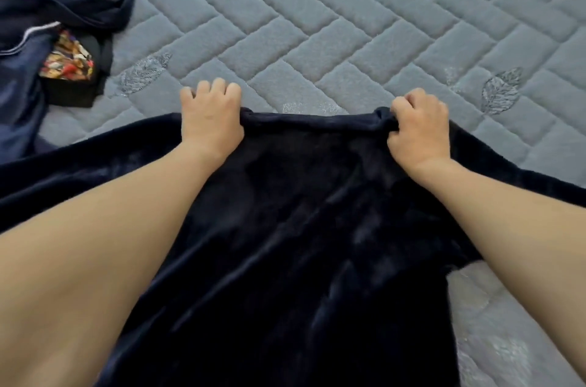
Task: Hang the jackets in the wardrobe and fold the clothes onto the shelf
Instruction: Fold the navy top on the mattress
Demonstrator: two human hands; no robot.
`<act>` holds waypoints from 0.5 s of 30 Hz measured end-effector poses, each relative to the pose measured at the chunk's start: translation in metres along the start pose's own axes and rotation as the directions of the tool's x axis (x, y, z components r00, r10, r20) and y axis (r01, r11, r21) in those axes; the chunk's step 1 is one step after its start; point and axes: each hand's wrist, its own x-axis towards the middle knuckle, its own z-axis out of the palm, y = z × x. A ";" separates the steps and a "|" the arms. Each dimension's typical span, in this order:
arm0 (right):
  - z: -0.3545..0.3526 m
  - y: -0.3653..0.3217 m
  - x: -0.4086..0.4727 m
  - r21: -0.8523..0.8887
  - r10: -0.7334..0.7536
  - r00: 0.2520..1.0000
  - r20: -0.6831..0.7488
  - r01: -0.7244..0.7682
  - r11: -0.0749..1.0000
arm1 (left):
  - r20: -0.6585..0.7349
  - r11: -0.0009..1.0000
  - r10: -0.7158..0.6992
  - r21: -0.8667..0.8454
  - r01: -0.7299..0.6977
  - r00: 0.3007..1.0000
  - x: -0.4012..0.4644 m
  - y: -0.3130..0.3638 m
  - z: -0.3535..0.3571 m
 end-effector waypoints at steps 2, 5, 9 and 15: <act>-0.012 -0.009 -0.018 -0.015 -0.048 0.999 -0.007 0.048 0.999 | -0.064 0.999 0.040 0.034 -0.038 0.997 -0.024 0.000 -0.003; -0.003 -0.012 -0.091 -0.118 -0.083 0.963 0.256 0.116 0.986 | 0.199 0.994 0.091 0.037 -0.100 0.976 -0.100 0.007 0.018; 0.016 -0.021 -0.167 -0.119 0.131 0.871 0.473 -0.084 0.989 | 0.556 0.983 -0.080 -0.094 0.158 0.827 -0.167 0.021 0.038; 0.028 -0.057 -0.114 0.238 -0.007 0.976 0.218 -0.046 0.970 | 0.335 0.813 -0.252 -0.435 0.387 0.908 -0.118 0.022 0.030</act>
